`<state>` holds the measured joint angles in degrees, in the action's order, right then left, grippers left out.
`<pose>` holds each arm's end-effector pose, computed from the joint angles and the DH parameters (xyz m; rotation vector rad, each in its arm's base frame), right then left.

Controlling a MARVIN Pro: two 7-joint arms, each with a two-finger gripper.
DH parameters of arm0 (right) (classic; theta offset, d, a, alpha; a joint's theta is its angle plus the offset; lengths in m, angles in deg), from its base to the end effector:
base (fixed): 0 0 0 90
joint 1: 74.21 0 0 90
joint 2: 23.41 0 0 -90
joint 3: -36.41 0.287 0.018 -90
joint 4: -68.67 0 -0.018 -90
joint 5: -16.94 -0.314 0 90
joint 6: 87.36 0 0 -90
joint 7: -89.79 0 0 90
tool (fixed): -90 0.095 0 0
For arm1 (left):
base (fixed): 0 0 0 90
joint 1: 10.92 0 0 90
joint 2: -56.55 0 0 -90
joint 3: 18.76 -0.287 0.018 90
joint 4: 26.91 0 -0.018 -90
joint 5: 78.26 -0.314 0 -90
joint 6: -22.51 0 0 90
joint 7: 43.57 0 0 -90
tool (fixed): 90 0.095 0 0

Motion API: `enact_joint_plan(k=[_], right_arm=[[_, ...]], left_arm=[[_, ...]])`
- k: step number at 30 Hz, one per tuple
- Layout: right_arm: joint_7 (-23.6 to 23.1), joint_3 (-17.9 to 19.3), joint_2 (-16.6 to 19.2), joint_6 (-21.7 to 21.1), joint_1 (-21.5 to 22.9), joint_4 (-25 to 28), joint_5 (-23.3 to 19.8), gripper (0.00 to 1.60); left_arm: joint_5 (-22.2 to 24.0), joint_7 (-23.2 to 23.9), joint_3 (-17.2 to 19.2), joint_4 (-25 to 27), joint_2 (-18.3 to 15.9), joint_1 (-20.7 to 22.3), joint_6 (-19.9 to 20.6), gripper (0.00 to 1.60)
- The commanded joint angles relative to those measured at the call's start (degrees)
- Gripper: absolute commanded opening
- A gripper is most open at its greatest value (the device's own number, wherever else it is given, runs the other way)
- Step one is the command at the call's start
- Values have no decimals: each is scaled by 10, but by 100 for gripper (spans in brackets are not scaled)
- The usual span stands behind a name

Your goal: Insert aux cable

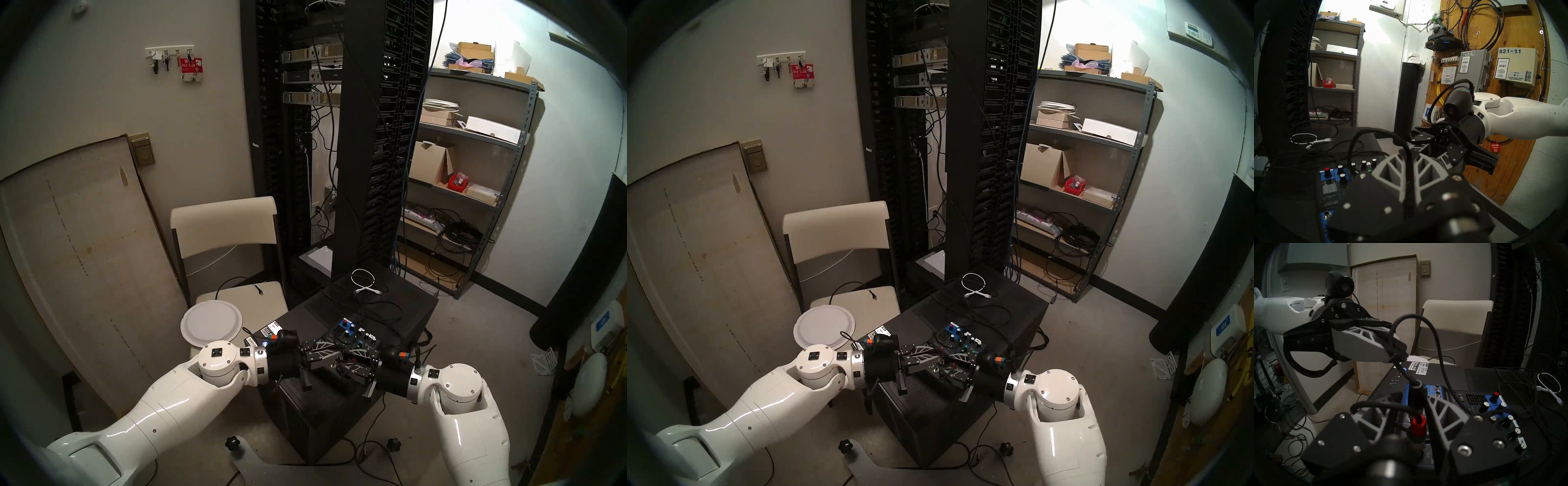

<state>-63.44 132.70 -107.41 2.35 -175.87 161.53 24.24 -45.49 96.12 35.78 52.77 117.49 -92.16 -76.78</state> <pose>0.3140 0.0110 -0.3721 -1.8722 -1.0223 -1.3789 0.3471 -0.0804 -0.3680 1.5028 -0.9924 1.2633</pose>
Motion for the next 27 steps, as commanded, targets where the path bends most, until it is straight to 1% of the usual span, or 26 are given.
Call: enact_joint_plan(k=[1,4,8,12,14,15,19,21,27], right_arm=[[-7,-6,-3,0,0,12,-4,67],[-7,-7,-3,0,1,11,-4,61],[-9,-8,-2,0,1,10,-5,63],[-11,-9,-2,0,2,10,-5,60],[-11,-9,-3,1,1,10,-5,61],[-11,-9,-3,1,1,11,-5,61],[-12,-11,-4,0,1,14,-5,60],[-12,-12,-4,-1,1,15,-5,56],[-10,-12,-5,-1,1,16,-4,61]], left_arm=[[4,2,1,10,2,1,0,31],[4,1,1,10,1,1,-1,33],[5,1,0,10,1,1,-1,39],[5,1,0,10,1,1,-1,44],[5,1,-1,11,0,1,1,53],[5,1,-1,11,0,2,1,61],[5,2,-1,12,0,2,2,63],[5,2,-1,12,0,2,3,63],[5,5,-2,12,1,4,7,70]])
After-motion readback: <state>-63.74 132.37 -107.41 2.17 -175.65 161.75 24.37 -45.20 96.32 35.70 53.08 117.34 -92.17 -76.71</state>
